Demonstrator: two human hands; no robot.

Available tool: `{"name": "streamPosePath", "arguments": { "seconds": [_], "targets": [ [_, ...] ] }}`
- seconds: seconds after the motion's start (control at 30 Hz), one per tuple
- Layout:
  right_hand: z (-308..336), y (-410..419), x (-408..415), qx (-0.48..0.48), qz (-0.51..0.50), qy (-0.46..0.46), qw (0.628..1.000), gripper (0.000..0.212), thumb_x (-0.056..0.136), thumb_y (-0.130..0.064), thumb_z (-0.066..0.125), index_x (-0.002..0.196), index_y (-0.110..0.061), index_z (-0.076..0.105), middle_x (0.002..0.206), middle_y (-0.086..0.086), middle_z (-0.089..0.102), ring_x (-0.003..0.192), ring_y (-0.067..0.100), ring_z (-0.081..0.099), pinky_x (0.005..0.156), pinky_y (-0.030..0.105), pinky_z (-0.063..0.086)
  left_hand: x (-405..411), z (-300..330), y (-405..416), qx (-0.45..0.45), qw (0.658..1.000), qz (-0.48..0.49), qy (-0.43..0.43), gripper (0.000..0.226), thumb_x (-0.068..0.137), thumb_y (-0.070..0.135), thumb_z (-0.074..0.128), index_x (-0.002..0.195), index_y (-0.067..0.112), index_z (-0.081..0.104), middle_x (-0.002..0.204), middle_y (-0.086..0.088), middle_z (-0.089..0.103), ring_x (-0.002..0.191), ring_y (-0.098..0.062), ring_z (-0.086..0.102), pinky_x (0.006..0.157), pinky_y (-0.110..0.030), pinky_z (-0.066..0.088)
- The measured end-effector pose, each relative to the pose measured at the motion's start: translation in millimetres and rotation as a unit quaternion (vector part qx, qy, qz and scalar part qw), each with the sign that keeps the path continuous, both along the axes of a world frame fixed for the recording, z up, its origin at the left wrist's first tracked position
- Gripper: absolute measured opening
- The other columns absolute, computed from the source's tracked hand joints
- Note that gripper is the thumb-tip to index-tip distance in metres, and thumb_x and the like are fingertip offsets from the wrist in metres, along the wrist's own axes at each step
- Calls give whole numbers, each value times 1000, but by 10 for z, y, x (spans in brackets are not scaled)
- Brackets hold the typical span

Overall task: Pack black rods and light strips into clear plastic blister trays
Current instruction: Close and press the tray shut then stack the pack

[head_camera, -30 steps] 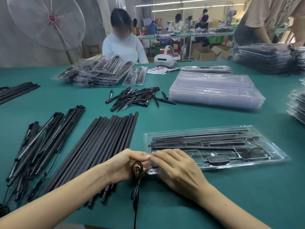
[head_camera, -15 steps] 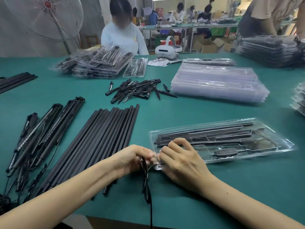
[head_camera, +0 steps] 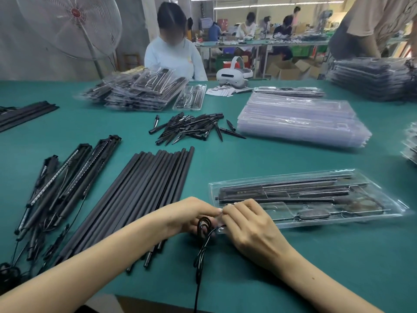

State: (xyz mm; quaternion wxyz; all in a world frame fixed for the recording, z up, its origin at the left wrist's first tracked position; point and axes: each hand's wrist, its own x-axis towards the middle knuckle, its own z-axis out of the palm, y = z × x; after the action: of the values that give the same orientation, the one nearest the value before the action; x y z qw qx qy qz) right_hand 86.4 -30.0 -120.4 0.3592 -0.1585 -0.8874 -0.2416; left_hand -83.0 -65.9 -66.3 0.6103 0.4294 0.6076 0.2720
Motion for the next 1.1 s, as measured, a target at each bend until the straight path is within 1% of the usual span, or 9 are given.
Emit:
{"name": "streamPosePath", "arguments": {
  "seconds": [0.1,0.27,0.4,0.53,0.73,0.8,0.87,0.97,1.1],
  "targets": [
    [-30,-2,1,-5,-5,4,1000,18,90,-8,59,74,-10,66,73,5,60,62,25,53,62,36,48,17,-15,20,-23,999,23,-41,28,93,11,55,67,13,66,64,0,63,59,-11,55,64,-24,39],
    [-29,-17,35,-21,-4,-3,1000,16,88,-6,55,81,-4,70,80,9,65,68,27,61,74,36,54,70,-22,22,-25,998,40,39,17,88,8,50,76,6,61,66,-7,65,55,-17,58,53,-21,48],
    [10,-63,16,-1,-31,-14,999,17,90,-8,57,79,-9,69,76,5,63,65,23,58,58,32,51,60,-17,52,-28,998,41,23,19,88,6,48,72,3,57,59,-9,60,50,-19,55,57,-22,46],
    [112,-60,-25,40,-40,-12,998,20,87,-10,61,67,-15,63,65,1,56,57,19,51,48,29,42,95,32,63,-58,992,82,-72,21,90,0,42,70,3,48,51,-8,49,39,-15,50,41,-20,46],
    [127,-47,-27,47,-7,-43,998,20,87,-8,61,68,-14,63,65,1,55,57,20,51,50,30,42,97,79,50,-83,987,97,-98,27,92,1,38,66,6,45,70,-4,26,59,-18,27,32,-16,39],
    [142,-47,-58,54,-2,-47,997,31,94,-7,50,68,-14,64,64,1,55,56,20,50,50,29,42,85,81,46,-83,987,99,-100,28,91,1,38,64,7,45,68,-5,28,57,-17,28,32,-16,38],
    [166,-63,-89,58,1,-52,997,43,99,-8,37,67,-15,64,63,1,55,55,19,49,50,29,40,63,58,49,-79,990,90,-70,29,89,2,40,61,6,47,59,-9,41,49,-18,37,33,-14,36],
    [164,-108,-124,66,3,-66,996,42,97,-7,39,64,-16,63,61,1,54,54,18,48,51,28,38,53,38,39,-71,995,73,-9,33,86,4,43,53,3,50,45,-9,53,37,-18,49,36,-16,36],
    [153,-120,-153,66,-1,-59,996,40,96,-9,41,62,-17,62,60,1,55,53,18,48,51,28,38,67,33,24,-70,994,81,0,36,85,5,43,50,3,49,43,-8,52,37,-17,48,43,-19,37]
  ]
}}
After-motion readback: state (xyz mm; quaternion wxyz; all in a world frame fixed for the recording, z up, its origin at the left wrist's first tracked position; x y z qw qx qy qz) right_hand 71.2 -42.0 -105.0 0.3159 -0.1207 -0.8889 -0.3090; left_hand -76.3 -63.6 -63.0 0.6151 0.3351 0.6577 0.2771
